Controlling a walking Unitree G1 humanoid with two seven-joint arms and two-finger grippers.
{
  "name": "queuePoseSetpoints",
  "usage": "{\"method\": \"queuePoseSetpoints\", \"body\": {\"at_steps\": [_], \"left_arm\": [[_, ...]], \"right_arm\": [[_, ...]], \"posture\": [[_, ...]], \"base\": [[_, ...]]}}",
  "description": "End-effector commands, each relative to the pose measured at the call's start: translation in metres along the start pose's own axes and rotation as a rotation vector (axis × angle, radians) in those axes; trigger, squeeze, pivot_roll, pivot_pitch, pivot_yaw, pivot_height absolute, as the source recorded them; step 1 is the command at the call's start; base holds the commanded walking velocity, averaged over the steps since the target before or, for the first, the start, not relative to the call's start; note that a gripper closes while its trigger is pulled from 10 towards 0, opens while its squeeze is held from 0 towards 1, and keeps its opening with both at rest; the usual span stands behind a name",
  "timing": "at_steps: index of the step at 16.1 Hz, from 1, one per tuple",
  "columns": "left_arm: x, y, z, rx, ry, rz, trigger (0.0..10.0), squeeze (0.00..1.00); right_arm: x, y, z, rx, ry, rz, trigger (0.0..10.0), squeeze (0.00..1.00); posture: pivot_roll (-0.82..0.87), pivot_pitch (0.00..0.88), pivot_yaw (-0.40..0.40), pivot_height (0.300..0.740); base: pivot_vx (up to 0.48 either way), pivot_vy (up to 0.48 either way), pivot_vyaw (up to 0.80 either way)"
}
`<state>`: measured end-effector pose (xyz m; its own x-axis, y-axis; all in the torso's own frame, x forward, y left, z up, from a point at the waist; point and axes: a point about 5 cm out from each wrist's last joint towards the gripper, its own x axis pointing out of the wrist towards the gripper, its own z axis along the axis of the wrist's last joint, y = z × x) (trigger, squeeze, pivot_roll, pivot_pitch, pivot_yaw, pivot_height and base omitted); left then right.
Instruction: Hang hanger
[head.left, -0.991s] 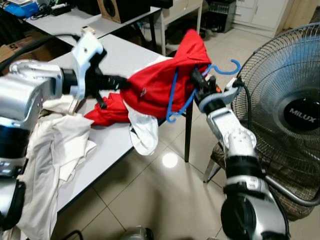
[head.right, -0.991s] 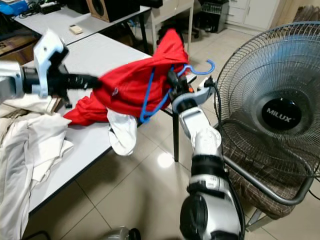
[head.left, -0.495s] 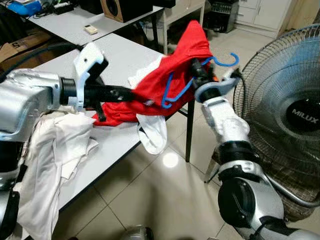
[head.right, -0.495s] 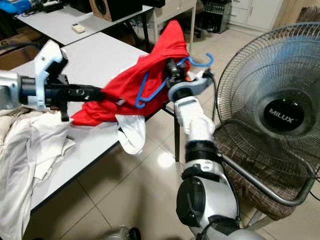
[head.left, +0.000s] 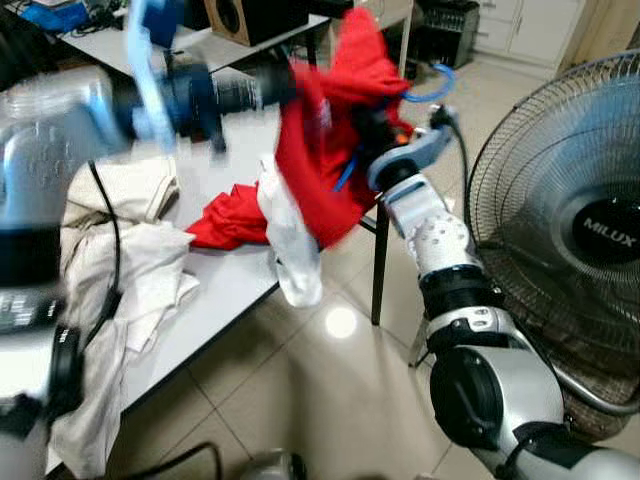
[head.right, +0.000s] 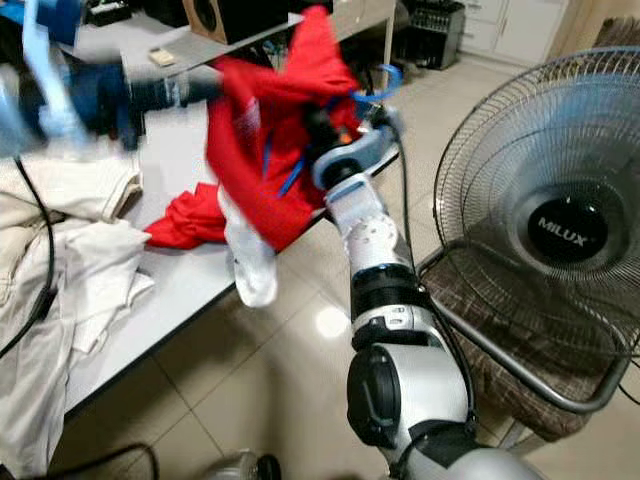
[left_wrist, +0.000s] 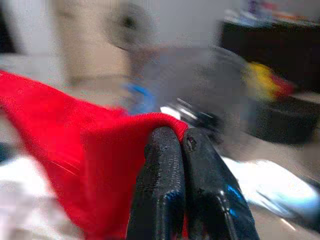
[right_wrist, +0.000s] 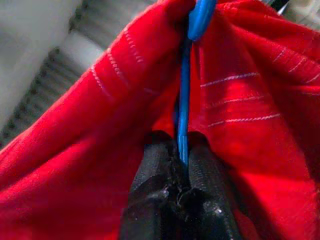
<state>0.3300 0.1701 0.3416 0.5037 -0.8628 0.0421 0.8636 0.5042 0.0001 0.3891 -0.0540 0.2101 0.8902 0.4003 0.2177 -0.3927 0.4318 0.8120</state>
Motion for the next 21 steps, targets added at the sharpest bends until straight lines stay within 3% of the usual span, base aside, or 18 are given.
{"method": "queuePoseSetpoints", "body": {"at_steps": [1, 3, 4, 5, 7, 9, 12, 13, 14, 15, 16, 17, 21], "left_arm": [[-0.002, 0.019, 0.016, 0.046, -0.078, 0.172, 0.0, 0.00], [-0.004, 0.042, 0.052, 0.149, -0.243, 0.406, 0.0, 0.00], [-0.006, 0.045, 0.058, 0.159, -0.273, 0.435, 0.0, 0.00], [-0.014, 0.054, 0.084, 0.235, -0.375, 0.556, 0.0, 0.00], [-0.020, 0.062, 0.094, 0.301, -0.394, 0.659, 0.0, 0.00], [-0.022, 0.069, 0.093, 0.417, -0.330, 0.742, 0.0, 0.00], [-0.005, 0.074, 0.051, 0.479, -0.151, 0.641, 0.0, 0.00], [-0.006, 0.082, 0.022, 0.473, -0.024, 0.657, 5.5, 0.00], [-0.008, 0.085, 0.011, 0.471, 0.021, 0.671, 5.5, 0.00], [-0.008, 0.088, -0.005, 0.405, 0.055, 0.645, 10.0, 0.00], [-0.008, 0.089, -0.016, 0.321, 0.042, 0.605, 10.0, 0.00], [-0.011, 0.090, -0.030, 0.257, 0.056, 0.579, 10.0, 1.00], [-0.030, 0.092, -0.087, 0.143, 0.226, 0.530, 10.0, 1.00]], "right_arm": [[0.004, 0.023, -0.029, -0.030, 0.121, 0.096, 10.0, 0.00], [0.001, 0.036, -0.036, -0.034, 0.185, 0.172, 10.0, 0.00], [0.000, 0.038, -0.036, -0.030, 0.194, 0.181, 10.0, 0.00], [-0.002, 0.038, -0.042, -0.062, 0.246, 0.189, 10.0, 0.00], [-0.001, 0.039, -0.041, -0.047, 0.237, 0.187, 10.0, 0.00], [0.002, 0.042, -0.028, 0.010, 0.181, 0.182, 10.0, 0.00], [0.001, 0.034, -0.018, 0.003, 0.133, 0.134, 10.0, 0.00], [0.001, 0.030, -0.015, 0.048, 0.112, 0.110, 10.0, 0.00], [0.001, 0.029, -0.014, 0.067, 0.107, 0.107, 10.0, 0.00], [-0.001, 0.029, -0.013, 0.107, 0.114, 0.114, 10.0, 0.00], [-0.004, 0.029, -0.015, 0.155, 0.132, 0.122, 10.0, 0.00], [-0.005, 0.027, -0.017, 0.184, 0.140, 0.122, 10.0, 0.00], [-0.008, 0.022, -0.011, 0.243, 0.102, 0.102, 10.0, 0.00]], "posture": [[0.00, 0.000, 0.104, 0.740], [0.00, 0.000, 0.101, 0.740], [0.00, 0.000, 0.101, 0.740], [-0.01, 0.000, 0.092, 0.740], [-0.01, 0.000, 0.089, 0.740], [-0.02, 0.000, 0.089, 0.740], [-0.03, 0.000, 0.087, 0.740], [-0.04, 0.000, 0.087, 0.740], [-0.04, 0.000, 0.088, 0.740], [-0.04, 0.000, 0.088, 0.740], [-0.03, 0.000, 0.085, 0.740], [-0.03, 0.000, 0.087, 0.740], [-0.04, 0.000, 0.101, 0.740]], "base": [[0.000, 0.000, 0.00], [0.000, 0.000, 0.00], [0.000, 0.000, 0.00], [0.000, 0.000, 0.00], [0.000, 0.000, 0.00], [0.000, 0.000, 0.00], [0.000, 0.000, 0.00], [0.000, 0.000, 0.00], [0.000, 0.000, 0.00], [0.000, 0.000, 0.00], [0.000, 0.000, 0.00], [0.000, 0.000, 0.00], [0.000, 0.000, 0.00]]}}
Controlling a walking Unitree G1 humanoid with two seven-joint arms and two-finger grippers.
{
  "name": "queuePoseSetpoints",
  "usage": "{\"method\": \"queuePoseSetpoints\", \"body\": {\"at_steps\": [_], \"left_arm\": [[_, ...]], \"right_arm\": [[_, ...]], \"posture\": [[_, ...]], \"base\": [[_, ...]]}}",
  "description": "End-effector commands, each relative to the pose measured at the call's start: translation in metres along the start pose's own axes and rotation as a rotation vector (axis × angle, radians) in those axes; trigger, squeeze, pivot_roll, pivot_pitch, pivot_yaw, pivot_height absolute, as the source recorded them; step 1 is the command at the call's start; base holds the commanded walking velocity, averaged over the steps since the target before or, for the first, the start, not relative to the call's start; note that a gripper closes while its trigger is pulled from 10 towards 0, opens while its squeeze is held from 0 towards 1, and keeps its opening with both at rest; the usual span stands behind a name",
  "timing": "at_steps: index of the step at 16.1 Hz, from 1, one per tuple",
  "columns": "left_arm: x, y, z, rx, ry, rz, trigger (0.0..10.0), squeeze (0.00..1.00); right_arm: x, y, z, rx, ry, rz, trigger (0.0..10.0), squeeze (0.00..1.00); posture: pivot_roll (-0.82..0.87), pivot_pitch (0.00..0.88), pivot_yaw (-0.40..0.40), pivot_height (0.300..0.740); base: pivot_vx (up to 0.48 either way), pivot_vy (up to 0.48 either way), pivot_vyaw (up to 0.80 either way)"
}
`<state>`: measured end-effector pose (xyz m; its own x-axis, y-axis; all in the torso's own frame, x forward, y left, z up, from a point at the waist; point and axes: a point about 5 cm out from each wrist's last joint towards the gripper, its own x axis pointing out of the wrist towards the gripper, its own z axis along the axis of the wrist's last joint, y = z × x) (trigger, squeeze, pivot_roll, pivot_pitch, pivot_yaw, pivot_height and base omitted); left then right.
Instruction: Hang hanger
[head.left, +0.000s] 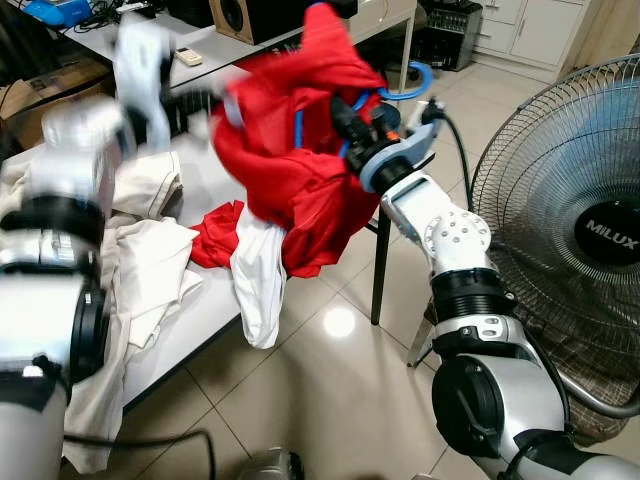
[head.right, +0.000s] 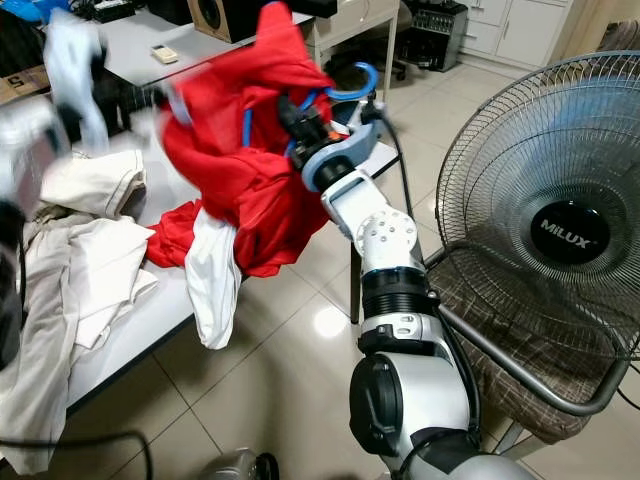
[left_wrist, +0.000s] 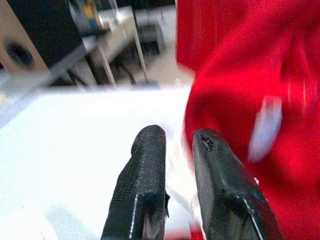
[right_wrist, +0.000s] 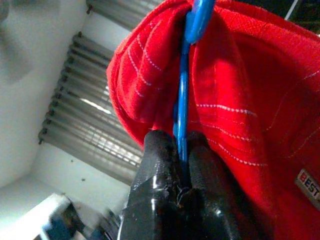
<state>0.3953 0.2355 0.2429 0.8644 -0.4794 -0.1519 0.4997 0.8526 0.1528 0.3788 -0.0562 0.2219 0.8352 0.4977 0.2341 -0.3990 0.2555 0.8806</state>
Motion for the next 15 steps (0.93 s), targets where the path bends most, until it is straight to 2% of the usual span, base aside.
{"method": "queuePoseSetpoints", "body": {"at_steps": [1, 3, 4, 5, 6, 7, 8, 9, 10, 11, 13, 14, 15], "left_arm": [[-0.006, 0.005, -0.004, 0.009, 0.031, 0.001, 10.0, 1.00], [-0.025, 0.010, -0.042, -0.051, 0.137, -0.023, 10.0, 1.00], [-0.036, 0.011, -0.055, -0.106, 0.119, -0.059, 10.0, 0.00], [-0.044, 0.012, -0.062, -0.166, 0.085, -0.063, 10.0, 0.00], [-0.047, 0.013, -0.063, -0.180, 0.076, -0.057, 10.0, 0.00], [-0.053, 0.019, -0.065, -0.217, 0.030, 0.018, 10.0, 0.00], [-0.059, 0.020, -0.066, -0.216, -0.009, 0.088, 10.0, 0.00], [-0.060, 0.017, -0.065, -0.212, -0.021, 0.095, 10.0, 0.00], [-0.060, 0.009, -0.062, -0.214, -0.050, 0.085, 10.0, 0.00], [-0.057, 0.003, -0.057, -0.223, -0.100, 0.076, 10.0, 0.00], [-0.052, 0.004, -0.057, -0.222, -0.124, 0.137, 10.0, 0.00], [-0.051, 0.010, -0.058, -0.210, -0.125, 0.231, 10.0, 0.00], [-0.053, 0.011, -0.057, -0.204, -0.129, 0.267, 10.0, 0.00]], "right_arm": [[0.002, 0.005, -0.016, 0.041, 0.004, 0.028, 10.0, 0.00], [-0.001, -0.002, -0.009, 0.019, -0.017, -0.008, 10.0, 0.00], [-0.002, -0.002, -0.004, 0.026, -0.034, -0.005, 10.0, 0.00], [-0.002, 0.000, 0.001, 0.008, -0.041, 0.007, 10.0, 0.00], [-0.002, 0.001, 0.002, 0.000, -0.044, 0.011, 10.0, 0.00], [0.000, 0.002, 0.008, -0.009, -0.063, 0.006, 10.0, 0.00], [0.006, 0.009, 0.021, -0.043, -0.090, 0.006, 10.0, 0.00], [0.010, 0.014, 0.028, -0.064, -0.099, 0.014, 10.0, 0.00], [0.019, 0.028, 0.038, -0.092, -0.108, 0.046, 10.0, 0.00], [0.032, 0.053, 0.047, -0.146, -0.103, 0.114, 10.0, 0.00], [0.045, 0.098, 0.053, -0.216, -0.090, 0.261, 10.0, 0.00], [0.044, 0.144, 0.062, -0.226, -0.099, 0.467, 10.0, 0.00], [0.041, 0.155, 0.065, -0.220, -0.105, 0.529, 10.0, 0.00]], "posture": [[-0.04, 0.000, 0.101, 0.740], [-0.03, 0.000, 0.088, 0.740], [-0.02, 0.000, 0.079, 0.740], [-0.02, 0.000, 0.073, 0.740], [-0.02, 0.000, 0.073, 0.740], [-0.02, 0.000, 0.073, 0.740], [-0.03, 0.000, 0.074, 0.740], [-0.03, 0.000, 0.079, 0.740], [-0.04, 0.000, 0.082, 0.740], [-0.05, 0.000, 0.083, 0.740], [-0.04, 0.000, 0.080, 0.740], [-0.04, 0.000, 0.059, 0.740], [-0.04, 0.000, 0.059, 0.740]], "base": [[0.000, 0.000, 0.00], [0.000, 0.000, 0.00], [0.000, 0.000, 0.00], [0.000, 0.000, 0.00], [0.000, 0.000, 0.00], [0.000, 0.000, 0.45], [0.000, 0.000, 0.80], [0.000, 0.000, 0.80], [0.000, 0.000, 0.80], [0.000, 0.000, 0.79], [0.000, 0.000, 0.79], [0.000, 0.000, 0.79], [0.000, 0.000, 0.79]]}}
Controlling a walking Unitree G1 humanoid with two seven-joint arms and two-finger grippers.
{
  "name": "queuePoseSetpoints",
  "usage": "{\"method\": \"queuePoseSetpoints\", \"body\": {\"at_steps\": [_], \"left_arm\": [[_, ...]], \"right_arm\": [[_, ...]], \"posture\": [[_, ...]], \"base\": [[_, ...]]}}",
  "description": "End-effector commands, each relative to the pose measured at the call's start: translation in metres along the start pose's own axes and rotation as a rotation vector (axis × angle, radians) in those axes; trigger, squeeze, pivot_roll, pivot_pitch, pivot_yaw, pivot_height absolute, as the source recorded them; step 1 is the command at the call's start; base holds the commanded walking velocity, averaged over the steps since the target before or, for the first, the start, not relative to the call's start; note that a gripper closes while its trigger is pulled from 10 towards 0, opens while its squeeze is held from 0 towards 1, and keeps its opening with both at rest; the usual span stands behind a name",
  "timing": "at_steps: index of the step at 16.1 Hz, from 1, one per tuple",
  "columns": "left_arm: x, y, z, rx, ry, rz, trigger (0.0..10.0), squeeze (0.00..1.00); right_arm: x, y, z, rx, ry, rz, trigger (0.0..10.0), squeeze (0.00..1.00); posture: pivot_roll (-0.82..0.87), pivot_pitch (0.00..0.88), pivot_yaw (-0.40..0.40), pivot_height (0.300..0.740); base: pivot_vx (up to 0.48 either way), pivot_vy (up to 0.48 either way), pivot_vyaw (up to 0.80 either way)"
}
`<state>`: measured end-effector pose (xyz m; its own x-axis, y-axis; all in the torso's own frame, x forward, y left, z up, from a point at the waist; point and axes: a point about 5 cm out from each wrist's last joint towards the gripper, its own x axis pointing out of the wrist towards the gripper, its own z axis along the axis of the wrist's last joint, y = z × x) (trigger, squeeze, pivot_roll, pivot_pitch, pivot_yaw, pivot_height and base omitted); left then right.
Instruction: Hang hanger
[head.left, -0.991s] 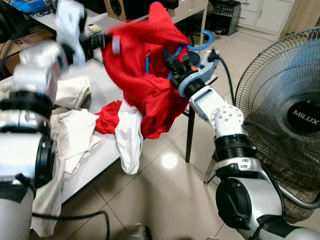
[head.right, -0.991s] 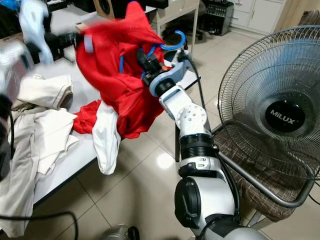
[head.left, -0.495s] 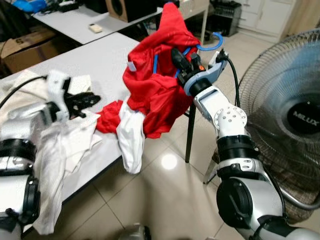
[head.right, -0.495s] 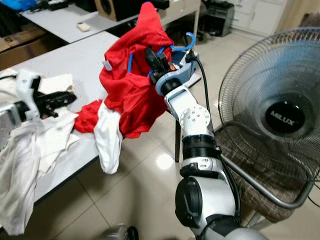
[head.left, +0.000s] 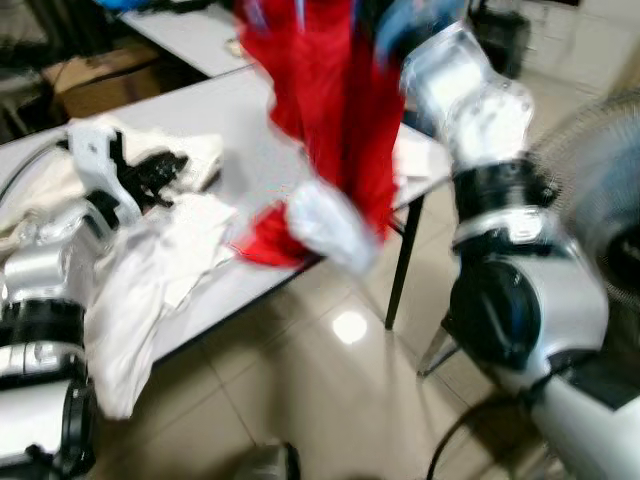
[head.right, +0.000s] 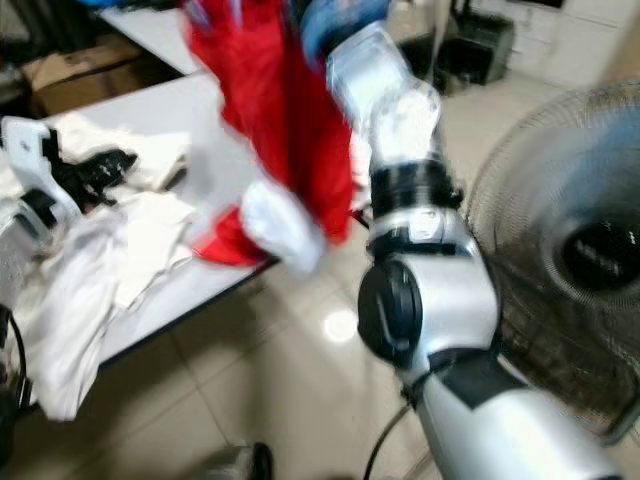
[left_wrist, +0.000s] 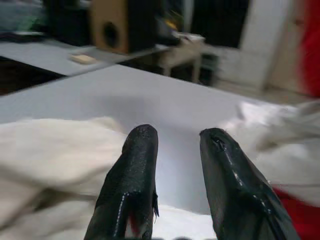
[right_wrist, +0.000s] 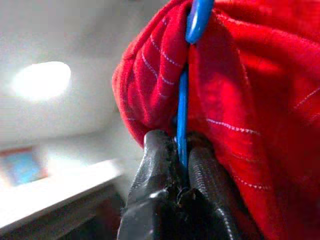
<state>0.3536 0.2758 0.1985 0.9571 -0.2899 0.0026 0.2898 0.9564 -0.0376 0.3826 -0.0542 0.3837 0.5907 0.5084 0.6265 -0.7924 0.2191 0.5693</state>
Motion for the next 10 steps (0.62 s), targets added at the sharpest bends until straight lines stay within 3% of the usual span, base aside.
{"method": "queuePoseSetpoints", "body": {"at_steps": [1, 2, 3, 5, 6, 10], "left_arm": [[-0.007, 0.007, -0.001, 0.011, -0.006, 0.071, 10.0, 0.00], [-0.016, 0.004, -0.004, 0.042, -0.005, 0.095, 10.0, 0.00], [-0.021, -0.002, -0.010, 0.040, 0.008, 0.095, 10.0, 0.00], [-0.025, -0.009, -0.015, 0.032, 0.006, 0.102, 10.0, 0.00], [-0.028, -0.014, -0.015, 0.030, -0.007, 0.116, 10.0, 0.00], [-0.032, -0.023, -0.020, 0.014, -0.006, 0.134, 10.0, 0.00]], "right_arm": [[0.000, 0.013, -0.001, -0.004, 0.021, 0.090, 10.0, 0.00], [-0.020, -0.012, -0.029, -0.128, 0.159, -0.013, 10.0, 0.00], [-0.041, -0.033, -0.051, -0.161, 0.238, -0.103, 10.0, 0.00], [-0.053, -0.035, -0.053, -0.131, 0.210, -0.115, 10.0, 0.00], [-0.060, -0.029, -0.045, -0.132, 0.171, -0.096, 10.0, 0.00], [-0.074, -0.022, -0.023, -0.210, 0.113, -0.106, 10.0, 0.00]], "posture": [[-0.05, 0.000, 0.056, 0.740], [-0.06, 0.000, 0.061, 0.740], [-0.06, 0.000, 0.056, 0.740], [-0.06, 0.000, 0.055, 0.740], [-0.07, 0.000, 0.058, 0.740], [-0.07, 0.000, 0.054, 0.740]], "base": [[0.000, 0.000, 0.79], [0.000, 0.000, 0.79], [0.000, 0.000, 0.79], [0.000, 0.000, 0.79], [0.000, 0.000, 0.79], [0.000, 0.000, 0.79]]}}
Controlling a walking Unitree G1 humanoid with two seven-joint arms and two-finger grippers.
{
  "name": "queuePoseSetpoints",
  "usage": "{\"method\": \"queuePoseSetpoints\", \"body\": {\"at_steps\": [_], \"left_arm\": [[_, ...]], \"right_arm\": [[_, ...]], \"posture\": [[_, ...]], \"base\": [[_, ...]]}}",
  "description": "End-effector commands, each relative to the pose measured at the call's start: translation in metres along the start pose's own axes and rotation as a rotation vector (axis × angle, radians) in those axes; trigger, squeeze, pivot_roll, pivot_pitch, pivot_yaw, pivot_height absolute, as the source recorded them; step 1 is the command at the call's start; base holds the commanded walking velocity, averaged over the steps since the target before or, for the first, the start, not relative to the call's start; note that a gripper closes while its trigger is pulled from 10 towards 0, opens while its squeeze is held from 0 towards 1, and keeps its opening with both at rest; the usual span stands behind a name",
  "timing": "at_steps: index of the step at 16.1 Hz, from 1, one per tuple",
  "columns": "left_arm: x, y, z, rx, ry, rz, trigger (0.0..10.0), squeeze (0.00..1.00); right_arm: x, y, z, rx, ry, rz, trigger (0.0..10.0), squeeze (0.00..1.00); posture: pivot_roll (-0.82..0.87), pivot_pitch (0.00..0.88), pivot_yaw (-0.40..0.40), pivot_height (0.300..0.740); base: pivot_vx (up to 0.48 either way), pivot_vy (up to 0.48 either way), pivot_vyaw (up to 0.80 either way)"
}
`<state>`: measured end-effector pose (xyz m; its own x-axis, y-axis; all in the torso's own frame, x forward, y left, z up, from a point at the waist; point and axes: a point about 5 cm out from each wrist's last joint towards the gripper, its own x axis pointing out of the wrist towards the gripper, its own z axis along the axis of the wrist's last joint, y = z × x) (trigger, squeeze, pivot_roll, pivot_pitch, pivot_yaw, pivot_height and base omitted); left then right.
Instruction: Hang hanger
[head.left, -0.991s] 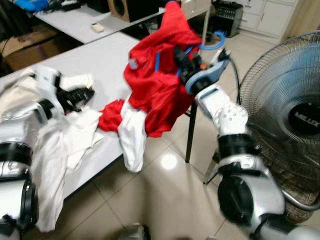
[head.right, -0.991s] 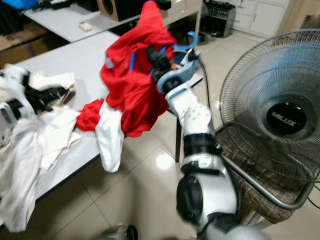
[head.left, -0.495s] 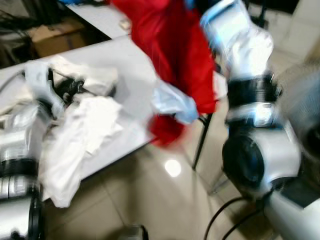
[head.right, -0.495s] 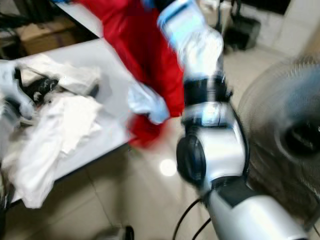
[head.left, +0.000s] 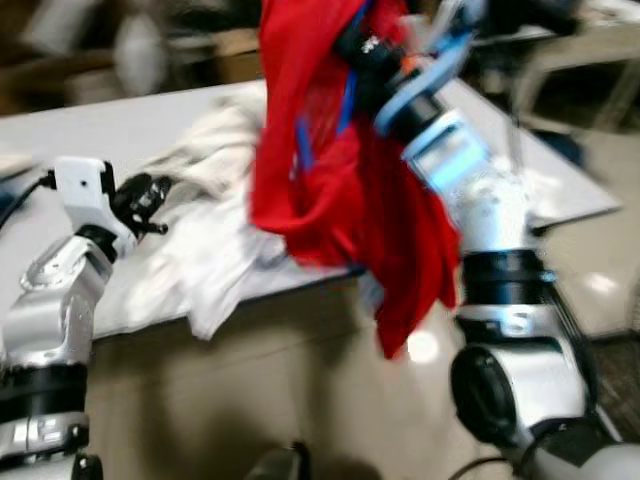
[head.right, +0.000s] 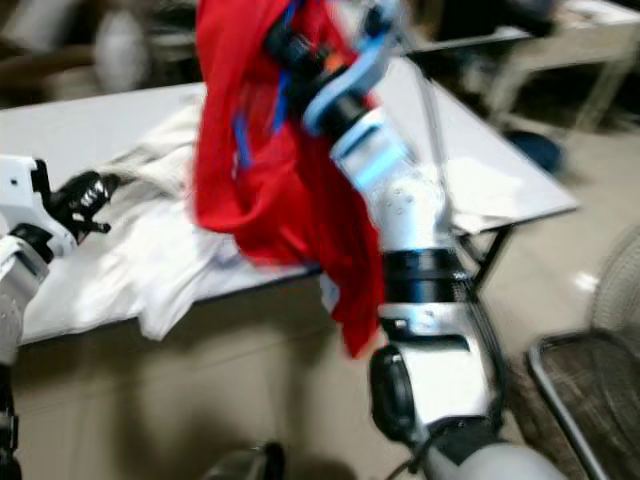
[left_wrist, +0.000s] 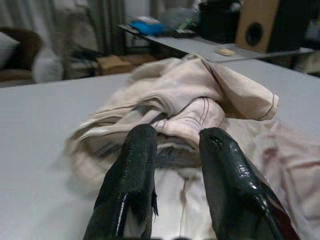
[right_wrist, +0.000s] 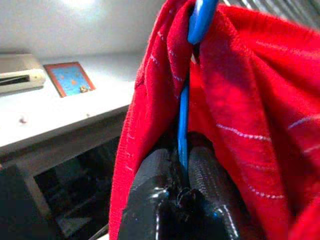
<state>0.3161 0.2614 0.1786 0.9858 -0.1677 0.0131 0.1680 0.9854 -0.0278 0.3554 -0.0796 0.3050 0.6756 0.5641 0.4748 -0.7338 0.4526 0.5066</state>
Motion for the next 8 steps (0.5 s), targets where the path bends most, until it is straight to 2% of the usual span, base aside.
{"method": "queuePoseSetpoints", "body": {"at_steps": [1, 4, 6, 8], "left_arm": [[-0.001, -0.001, 0.001, -0.005, 0.006, 0.007, 10.0, 0.00], [-0.003, -0.005, 0.006, -0.007, -0.021, 0.026, 10.0, 0.00], [-0.010, -0.009, 0.007, 0.007, 0.006, -0.001, 10.0, 0.00], [-0.017, -0.024, 0.003, 0.013, 0.029, -0.040, 10.0, 0.00]], "right_arm": [[0.000, 0.007, 0.008, -0.015, -0.030, 0.023, 10.0, 0.00], [-0.008, 0.005, 0.019, -0.047, -0.045, 0.019, 10.0, 0.00], [-0.007, 0.031, 0.044, -0.068, -0.057, 0.088, 10.0, 0.00], [-0.018, 0.044, 0.056, -0.096, -0.075, 0.091, 10.0, 0.00]], "posture": [[-0.07, 0.000, 0.051, 0.740], [-0.07, 0.000, 0.044, 0.740], [-0.06, 0.000, 0.032, 0.740], [-0.06, 0.000, 0.014, 0.740]], "base": [[0.000, 0.000, 0.79], [0.000, 0.000, 0.79], [0.000, 0.000, 0.79], [0.000, 0.000, 0.79]]}}
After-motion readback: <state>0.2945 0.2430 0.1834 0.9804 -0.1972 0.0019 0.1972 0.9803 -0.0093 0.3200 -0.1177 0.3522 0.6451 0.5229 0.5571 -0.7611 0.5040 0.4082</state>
